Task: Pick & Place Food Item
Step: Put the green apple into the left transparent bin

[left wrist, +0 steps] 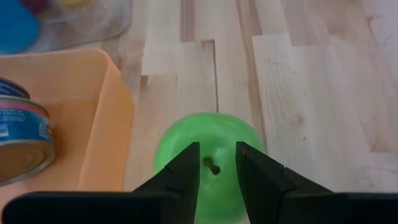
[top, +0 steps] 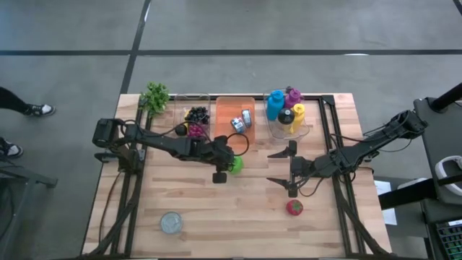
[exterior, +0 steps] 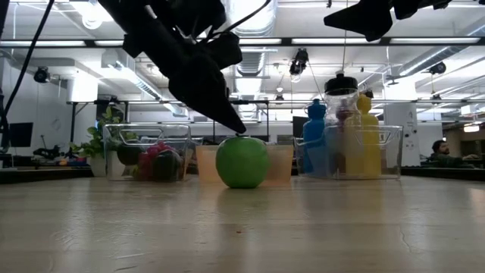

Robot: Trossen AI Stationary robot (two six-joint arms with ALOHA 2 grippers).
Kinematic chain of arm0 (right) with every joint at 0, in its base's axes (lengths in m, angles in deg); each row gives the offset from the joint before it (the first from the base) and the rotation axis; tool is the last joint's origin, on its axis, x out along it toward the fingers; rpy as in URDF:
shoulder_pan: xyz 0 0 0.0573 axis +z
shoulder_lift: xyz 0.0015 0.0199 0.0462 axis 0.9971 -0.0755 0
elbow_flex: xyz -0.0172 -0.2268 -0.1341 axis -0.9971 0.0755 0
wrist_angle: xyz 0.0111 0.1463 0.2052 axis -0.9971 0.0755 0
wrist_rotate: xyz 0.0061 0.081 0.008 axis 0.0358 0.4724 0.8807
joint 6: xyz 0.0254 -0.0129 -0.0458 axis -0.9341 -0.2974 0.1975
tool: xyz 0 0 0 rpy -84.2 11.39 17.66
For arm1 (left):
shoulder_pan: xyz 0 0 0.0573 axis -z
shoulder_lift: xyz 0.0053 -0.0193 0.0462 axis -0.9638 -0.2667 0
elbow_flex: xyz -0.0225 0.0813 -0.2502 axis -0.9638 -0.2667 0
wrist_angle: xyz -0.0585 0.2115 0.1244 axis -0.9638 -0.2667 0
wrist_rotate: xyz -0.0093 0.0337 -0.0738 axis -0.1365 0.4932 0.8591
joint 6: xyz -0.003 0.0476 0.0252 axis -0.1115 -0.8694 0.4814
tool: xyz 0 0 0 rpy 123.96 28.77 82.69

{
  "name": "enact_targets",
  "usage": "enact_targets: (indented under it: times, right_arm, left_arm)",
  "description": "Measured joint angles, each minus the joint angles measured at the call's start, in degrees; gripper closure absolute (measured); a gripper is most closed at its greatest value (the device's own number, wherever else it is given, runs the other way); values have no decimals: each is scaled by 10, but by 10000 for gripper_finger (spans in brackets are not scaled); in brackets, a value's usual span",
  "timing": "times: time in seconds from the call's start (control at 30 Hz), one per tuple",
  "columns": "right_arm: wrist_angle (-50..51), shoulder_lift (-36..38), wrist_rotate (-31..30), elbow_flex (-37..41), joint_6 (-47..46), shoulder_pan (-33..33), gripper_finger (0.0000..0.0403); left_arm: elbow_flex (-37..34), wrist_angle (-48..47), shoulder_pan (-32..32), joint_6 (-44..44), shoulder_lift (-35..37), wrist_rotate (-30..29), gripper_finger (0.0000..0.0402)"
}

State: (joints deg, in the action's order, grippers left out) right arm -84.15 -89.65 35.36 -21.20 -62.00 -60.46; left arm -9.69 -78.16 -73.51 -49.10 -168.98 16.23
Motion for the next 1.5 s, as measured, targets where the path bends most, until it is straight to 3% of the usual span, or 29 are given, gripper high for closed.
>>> enact_targets:
  times: [0.5, 0.83, 1.5]
  right_arm:
    - [0, 0, 0, 0, 0, 0, 37]
    - [0, 0, 0, 0, 0, 0, 37]
    - [0, 0, 0, 0, -2, 0, 37]
  left_arm:
    - [-25, 33, 0, 1, 0, 0, 297]
    - [-25, 28, -1, 0, 0, -2, 392]
    - [-3, 19, -1, 4, 0, 0, 401]
